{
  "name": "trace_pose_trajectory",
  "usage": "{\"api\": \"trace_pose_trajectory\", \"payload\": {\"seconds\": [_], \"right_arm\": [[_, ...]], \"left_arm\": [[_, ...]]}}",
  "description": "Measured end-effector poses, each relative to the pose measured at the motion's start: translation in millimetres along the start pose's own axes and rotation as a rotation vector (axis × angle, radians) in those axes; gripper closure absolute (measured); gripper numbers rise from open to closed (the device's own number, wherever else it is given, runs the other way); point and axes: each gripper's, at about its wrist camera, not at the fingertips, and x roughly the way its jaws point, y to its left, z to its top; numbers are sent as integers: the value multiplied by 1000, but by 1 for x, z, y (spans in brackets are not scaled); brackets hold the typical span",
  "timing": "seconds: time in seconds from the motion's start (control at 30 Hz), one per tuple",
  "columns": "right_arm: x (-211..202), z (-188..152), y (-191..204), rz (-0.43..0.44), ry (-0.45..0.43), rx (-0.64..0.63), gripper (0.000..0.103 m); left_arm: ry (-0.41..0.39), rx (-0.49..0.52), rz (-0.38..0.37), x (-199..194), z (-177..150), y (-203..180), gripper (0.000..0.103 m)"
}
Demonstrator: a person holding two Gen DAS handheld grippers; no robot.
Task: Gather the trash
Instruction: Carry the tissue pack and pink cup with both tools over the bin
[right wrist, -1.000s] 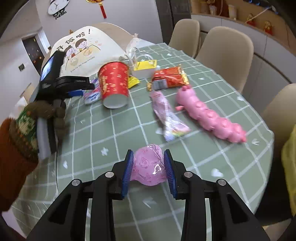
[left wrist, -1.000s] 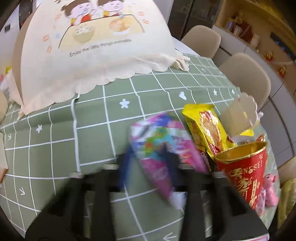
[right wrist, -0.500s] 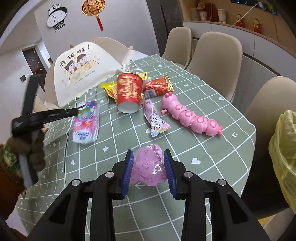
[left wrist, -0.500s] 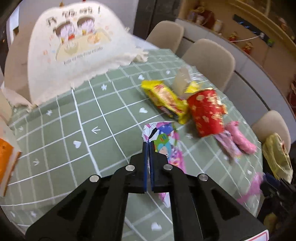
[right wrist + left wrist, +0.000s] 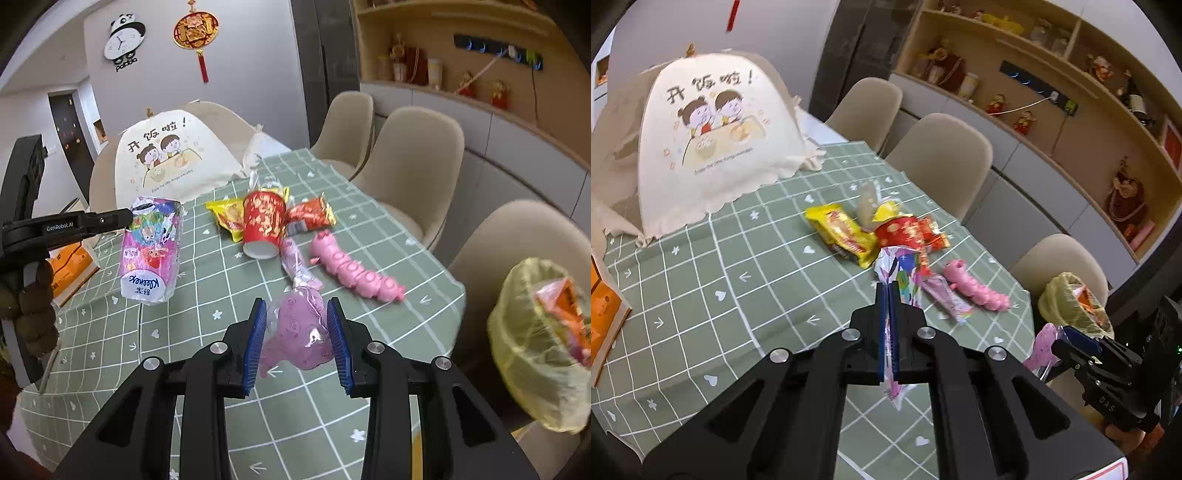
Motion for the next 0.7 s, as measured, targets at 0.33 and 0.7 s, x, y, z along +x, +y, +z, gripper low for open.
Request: {"api": "trace_pose_trajectory", "payload": {"seconds": [0.33, 0.7], "right_arm": [[-57, 10, -34, -31, -96, -18, 70], [-134, -4, -140, -121, -188, 14, 70]], "left_arm": [[-73, 42, -53, -26, 18, -62, 101], [-89, 113, -178, -18, 26, -204, 101]]}}
